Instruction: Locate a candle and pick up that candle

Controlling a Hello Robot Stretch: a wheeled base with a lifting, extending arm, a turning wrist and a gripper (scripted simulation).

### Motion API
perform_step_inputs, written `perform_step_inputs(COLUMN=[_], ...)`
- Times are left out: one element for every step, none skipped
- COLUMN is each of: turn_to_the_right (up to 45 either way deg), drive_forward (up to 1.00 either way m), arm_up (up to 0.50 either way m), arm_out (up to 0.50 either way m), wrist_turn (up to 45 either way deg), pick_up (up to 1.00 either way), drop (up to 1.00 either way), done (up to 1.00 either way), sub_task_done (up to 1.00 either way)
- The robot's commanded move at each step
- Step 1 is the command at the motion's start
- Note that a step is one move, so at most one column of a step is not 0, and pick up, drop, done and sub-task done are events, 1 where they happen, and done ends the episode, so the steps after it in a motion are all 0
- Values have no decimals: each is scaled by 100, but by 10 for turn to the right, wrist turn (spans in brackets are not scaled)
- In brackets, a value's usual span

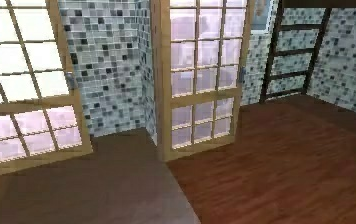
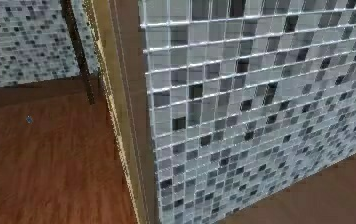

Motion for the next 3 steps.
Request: perform_step_inputs(turn_to_the_right=[450, 450, 90], drive_forward=[0, 0, 0], arm_up=[0, 0, 0], arm_out=[0, 0, 0], wrist_turn=[0, 0, 0], pick_up=[0, 0, 0], drop=[0, 0, 0], done=[0, 0, 0], sub_task_done=[0, 0, 0])
